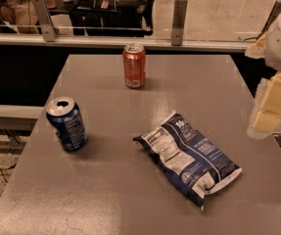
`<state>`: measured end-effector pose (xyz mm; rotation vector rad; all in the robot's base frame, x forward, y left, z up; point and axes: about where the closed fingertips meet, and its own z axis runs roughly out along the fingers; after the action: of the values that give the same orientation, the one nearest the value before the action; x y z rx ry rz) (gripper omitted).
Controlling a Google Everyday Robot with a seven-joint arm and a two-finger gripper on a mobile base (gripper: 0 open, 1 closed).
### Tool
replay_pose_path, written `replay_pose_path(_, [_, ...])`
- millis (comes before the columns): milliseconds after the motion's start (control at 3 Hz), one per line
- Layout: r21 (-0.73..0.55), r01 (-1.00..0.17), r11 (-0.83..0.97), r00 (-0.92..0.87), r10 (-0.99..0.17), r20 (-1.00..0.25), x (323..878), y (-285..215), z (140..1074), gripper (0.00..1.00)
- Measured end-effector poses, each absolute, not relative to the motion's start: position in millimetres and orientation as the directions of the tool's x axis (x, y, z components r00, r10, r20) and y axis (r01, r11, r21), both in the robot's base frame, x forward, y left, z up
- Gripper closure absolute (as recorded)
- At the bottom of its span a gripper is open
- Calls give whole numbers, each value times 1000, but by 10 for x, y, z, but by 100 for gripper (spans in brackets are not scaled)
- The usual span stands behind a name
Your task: Pick blue chip bag
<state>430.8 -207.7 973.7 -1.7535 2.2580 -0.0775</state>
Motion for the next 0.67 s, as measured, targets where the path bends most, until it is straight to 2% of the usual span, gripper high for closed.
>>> replay_pose_path(667, [-136, -967, 214, -190, -967, -168, 3952, -1607, 9291, 0])
